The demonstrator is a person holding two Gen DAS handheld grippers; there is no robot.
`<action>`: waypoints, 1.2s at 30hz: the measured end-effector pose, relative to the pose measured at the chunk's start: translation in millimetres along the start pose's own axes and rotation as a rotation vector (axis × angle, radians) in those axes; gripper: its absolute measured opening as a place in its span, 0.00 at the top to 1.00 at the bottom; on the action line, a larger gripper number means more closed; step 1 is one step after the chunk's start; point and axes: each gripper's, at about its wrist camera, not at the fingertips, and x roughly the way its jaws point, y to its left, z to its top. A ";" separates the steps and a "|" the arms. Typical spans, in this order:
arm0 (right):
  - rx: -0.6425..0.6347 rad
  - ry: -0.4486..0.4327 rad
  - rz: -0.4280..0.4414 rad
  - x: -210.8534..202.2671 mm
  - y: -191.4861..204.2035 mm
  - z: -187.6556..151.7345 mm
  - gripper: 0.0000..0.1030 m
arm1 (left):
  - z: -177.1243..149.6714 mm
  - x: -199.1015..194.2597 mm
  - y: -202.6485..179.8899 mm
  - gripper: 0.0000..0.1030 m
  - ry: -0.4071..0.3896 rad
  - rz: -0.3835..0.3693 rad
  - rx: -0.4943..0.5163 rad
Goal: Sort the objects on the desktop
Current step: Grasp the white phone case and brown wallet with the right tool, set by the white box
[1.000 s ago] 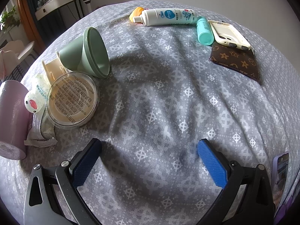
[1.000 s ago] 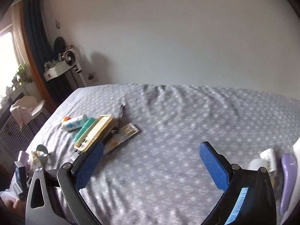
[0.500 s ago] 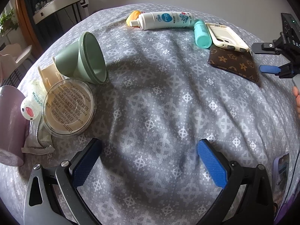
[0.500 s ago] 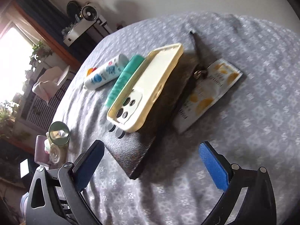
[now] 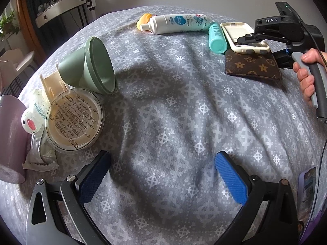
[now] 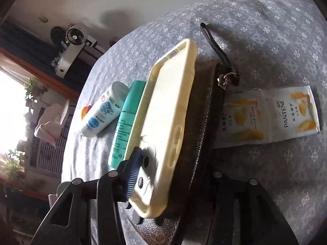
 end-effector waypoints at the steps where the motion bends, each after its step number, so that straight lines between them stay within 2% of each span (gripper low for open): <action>1: 0.001 -0.005 0.022 -5.4 -1.3 -1.4 0.74 | 0.0 -0.1 0.0 0.00 0.000 0.000 -0.001; 3: -0.043 -0.020 0.008 -19.5 2.9 -6.8 0.78 | 0.0 0.0 -0.1 0.00 0.000 0.001 -0.001; 6: -0.153 -0.021 -0.037 -40.1 15.3 -19.8 0.80 | 0.0 -0.1 0.2 0.00 0.001 0.000 -0.001; 10: -0.176 -0.026 -0.030 -81.1 4.2 -35.7 0.81 | 0.1 -0.1 0.3 0.00 0.000 0.001 -0.001; 14: -0.164 -0.070 -0.044 -136.0 -19.1 -46.7 0.82 | 0.2 0.0 0.4 0.00 0.000 0.001 -0.001; 17: -0.116 -0.127 -0.056 -185.4 -45.5 -49.6 0.82 | 0.1 -0.1 0.6 0.00 0.001 0.001 -0.001; 20: -0.075 -0.221 -0.101 -251.6 -81.5 -49.3 0.82 | 0.3 0.1 1.4 0.00 0.003 0.003 -0.001; 23: -0.027 -0.334 -0.180 -322.4 -120.0 -50.4 0.82 | 1.2 -0.2 2.1 0.00 0.005 0.007 -0.002; 27: 0.058 -0.440 -0.295 -396.6 -174.2 -55.1 0.82 | 1.3 -0.1 2.8 0.00 0.006 0.011 -0.005; 32: 0.203 -0.506 -0.355 -454.5 -251.9 -78.3 0.82 | -1.0 -2.0 1.0 0.00 0.007 0.018 -0.009; 34: 0.256 -0.517 -0.368 -464.4 -278.4 -88.0 0.82 | -1.8 -2.7 0.1 0.00 0.006 0.021 -0.009; 36: 0.270 -0.507 -0.433 -465.1 -292.9 -94.9 0.81 | -2.3 -2.9 0.1 0.00 0.005 0.023 -0.010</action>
